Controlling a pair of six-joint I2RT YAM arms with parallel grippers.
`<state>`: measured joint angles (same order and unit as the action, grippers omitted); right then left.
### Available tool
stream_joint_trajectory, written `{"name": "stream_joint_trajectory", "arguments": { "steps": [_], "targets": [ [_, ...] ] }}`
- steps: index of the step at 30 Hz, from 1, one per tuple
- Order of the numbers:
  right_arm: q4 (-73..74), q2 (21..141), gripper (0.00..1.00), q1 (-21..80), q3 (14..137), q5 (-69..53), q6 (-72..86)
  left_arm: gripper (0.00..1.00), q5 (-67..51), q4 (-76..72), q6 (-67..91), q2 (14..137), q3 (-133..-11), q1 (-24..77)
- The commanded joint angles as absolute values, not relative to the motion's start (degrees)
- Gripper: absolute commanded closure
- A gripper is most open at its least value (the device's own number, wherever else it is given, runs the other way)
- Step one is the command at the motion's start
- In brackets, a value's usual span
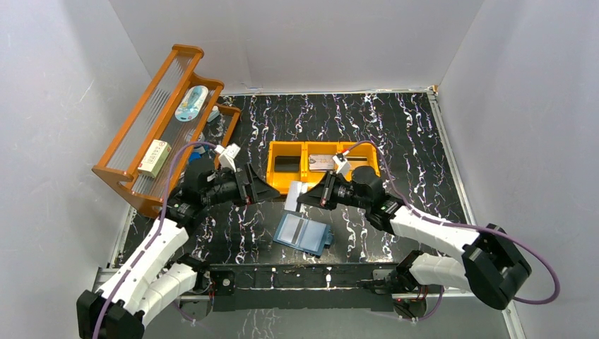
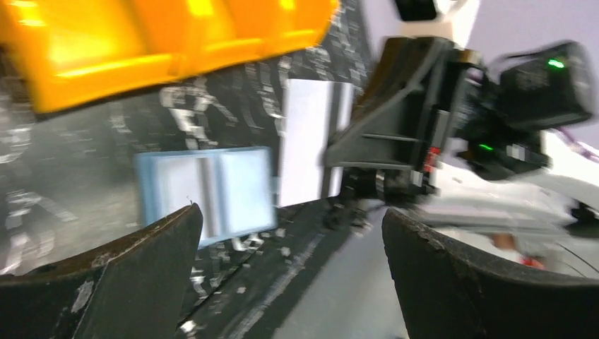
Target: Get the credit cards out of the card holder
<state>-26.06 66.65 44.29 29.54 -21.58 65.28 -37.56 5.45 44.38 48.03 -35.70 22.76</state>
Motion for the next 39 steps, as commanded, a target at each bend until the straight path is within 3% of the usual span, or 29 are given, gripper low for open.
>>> {"name": "stream_joint_trajectory", "arguments": {
  "steps": [1,7,14,24,31,39],
  "targets": [
    [-12.6,61.5,1.00,44.4,32.6,-10.9,59.4,0.02,-18.6,28.7,30.4,45.3,-41.2,22.9],
    [-4.2,59.0,1.00,44.4,35.5,-3.1,56.0,0.02,-1.8,32.0,27.1,40.8,-42.1,22.9],
    [5.3,59.6,1.00,44.3,39.3,2.6,52.6,0.02,4.5,29.5,27.2,37.2,-38.0,22.9],
    [11.0,62.1,1.00,44.3,46.8,8.6,40.8,0.02,0.9,27.3,24.4,38.1,-37.7,22.9],
    [16.7,70.3,1.00,44.4,59.0,15.6,19.9,0.02,0.7,27.2,24.2,37.3,-37.4,22.9],
    [15.2,76.7,1.00,44.4,64.4,13.7,2.8,0.02,-1.4,27.1,23.6,37.7,-37.6,22.9]
  ]
}}
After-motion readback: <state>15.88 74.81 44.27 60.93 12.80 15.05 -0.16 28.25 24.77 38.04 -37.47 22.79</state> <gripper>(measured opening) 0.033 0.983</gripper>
